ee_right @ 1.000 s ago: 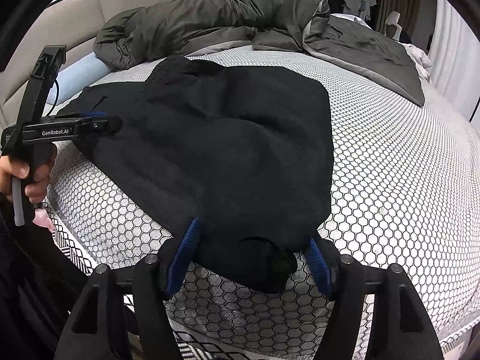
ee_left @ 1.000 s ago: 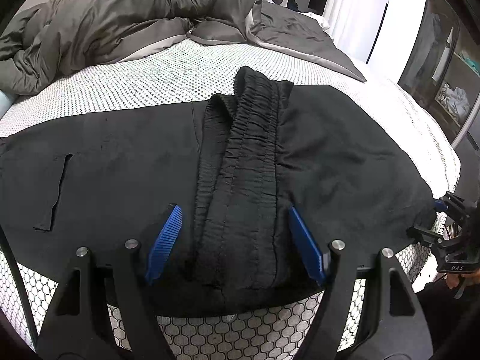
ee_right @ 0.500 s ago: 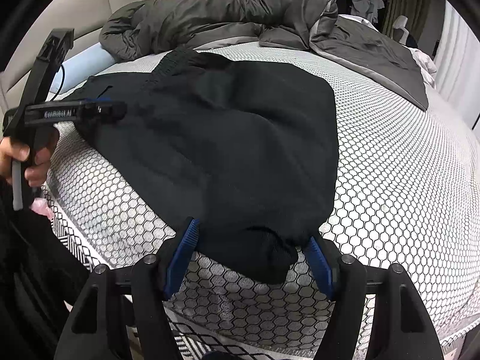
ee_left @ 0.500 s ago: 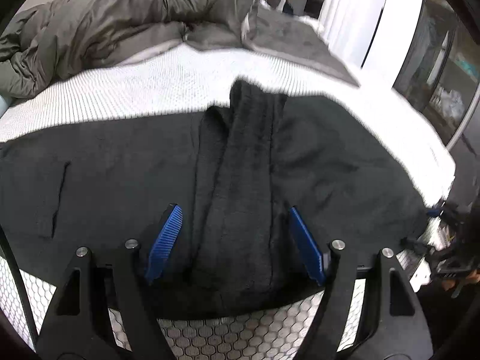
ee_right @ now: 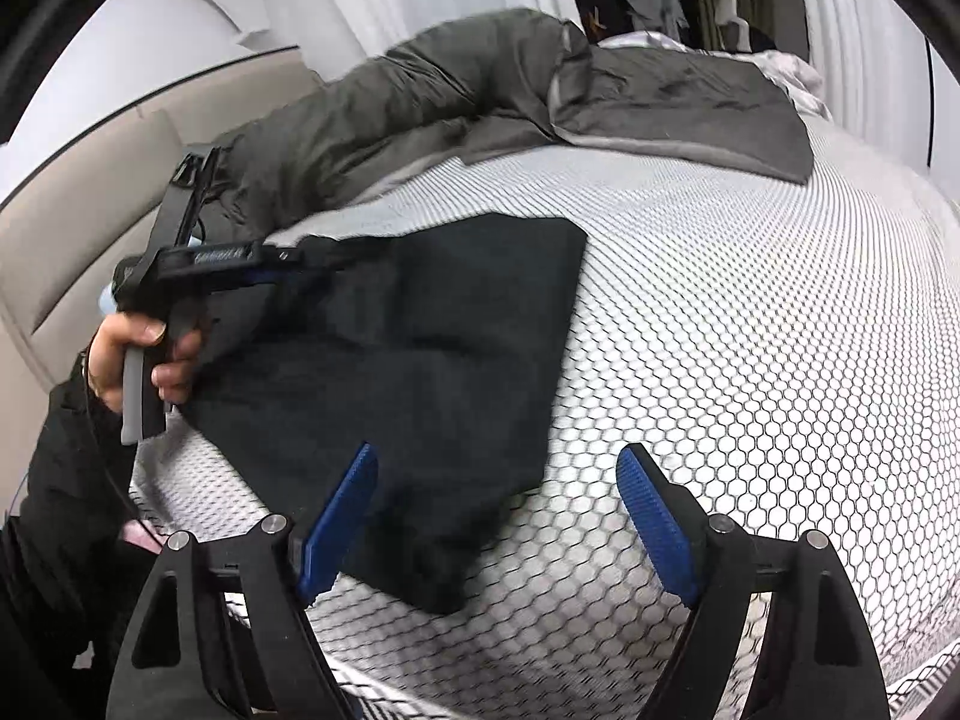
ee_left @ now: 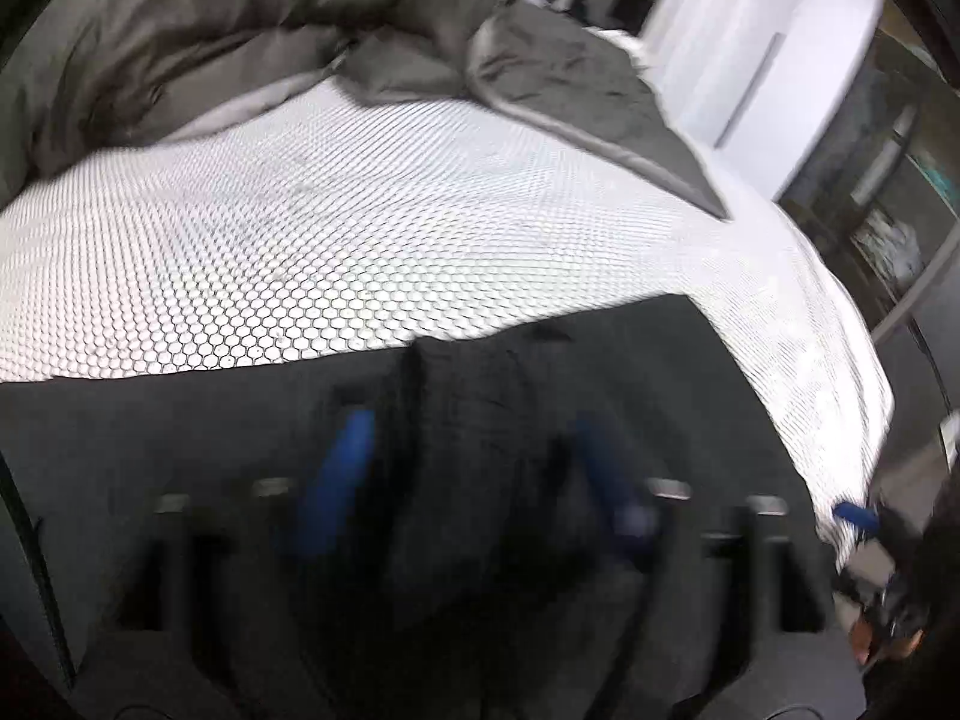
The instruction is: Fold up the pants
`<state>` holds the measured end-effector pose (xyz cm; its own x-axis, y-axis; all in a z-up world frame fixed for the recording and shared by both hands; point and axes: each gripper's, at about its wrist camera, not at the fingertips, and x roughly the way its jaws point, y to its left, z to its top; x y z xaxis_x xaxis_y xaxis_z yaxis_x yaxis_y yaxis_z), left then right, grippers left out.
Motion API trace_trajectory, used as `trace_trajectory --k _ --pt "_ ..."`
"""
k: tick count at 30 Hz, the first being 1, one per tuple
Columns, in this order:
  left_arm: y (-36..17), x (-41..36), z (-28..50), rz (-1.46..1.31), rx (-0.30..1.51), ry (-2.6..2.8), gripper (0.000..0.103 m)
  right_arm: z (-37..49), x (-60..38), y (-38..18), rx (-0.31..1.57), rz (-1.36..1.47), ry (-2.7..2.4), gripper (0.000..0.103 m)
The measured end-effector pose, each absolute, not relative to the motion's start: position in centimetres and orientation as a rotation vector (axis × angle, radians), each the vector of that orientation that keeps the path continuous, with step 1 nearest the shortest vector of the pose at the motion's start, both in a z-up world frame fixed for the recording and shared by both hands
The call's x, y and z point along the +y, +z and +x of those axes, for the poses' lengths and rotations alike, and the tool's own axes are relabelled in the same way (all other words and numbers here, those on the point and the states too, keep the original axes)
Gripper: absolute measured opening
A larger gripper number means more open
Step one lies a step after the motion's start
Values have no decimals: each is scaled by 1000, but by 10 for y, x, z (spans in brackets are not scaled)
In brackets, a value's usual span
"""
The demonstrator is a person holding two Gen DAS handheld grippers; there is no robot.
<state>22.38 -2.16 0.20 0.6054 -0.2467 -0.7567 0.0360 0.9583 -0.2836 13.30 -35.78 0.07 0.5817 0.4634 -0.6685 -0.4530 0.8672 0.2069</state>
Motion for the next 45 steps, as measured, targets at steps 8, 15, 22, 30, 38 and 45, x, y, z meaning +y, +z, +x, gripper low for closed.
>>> trace_trajectory --k 8,15,22,30,38,45 --pt "0 21 225 -331 822 -47 24 141 -365 -3 810 45 534 84" --pt "14 27 198 -345 801 3 50 119 -374 -8 853 100 657 83" --pt "27 -84 157 -197 749 -259 80 114 -361 -19 941 211 788 65" --pt "-22 -190 217 -140 980 -325 76 114 -359 -35 986 294 719 6" --pt "-22 -201 231 -184 991 -240 76 62 -354 -47 1053 273 728 1" --pt "4 -209 150 -95 868 -384 78 48 -396 -5 863 338 644 50"
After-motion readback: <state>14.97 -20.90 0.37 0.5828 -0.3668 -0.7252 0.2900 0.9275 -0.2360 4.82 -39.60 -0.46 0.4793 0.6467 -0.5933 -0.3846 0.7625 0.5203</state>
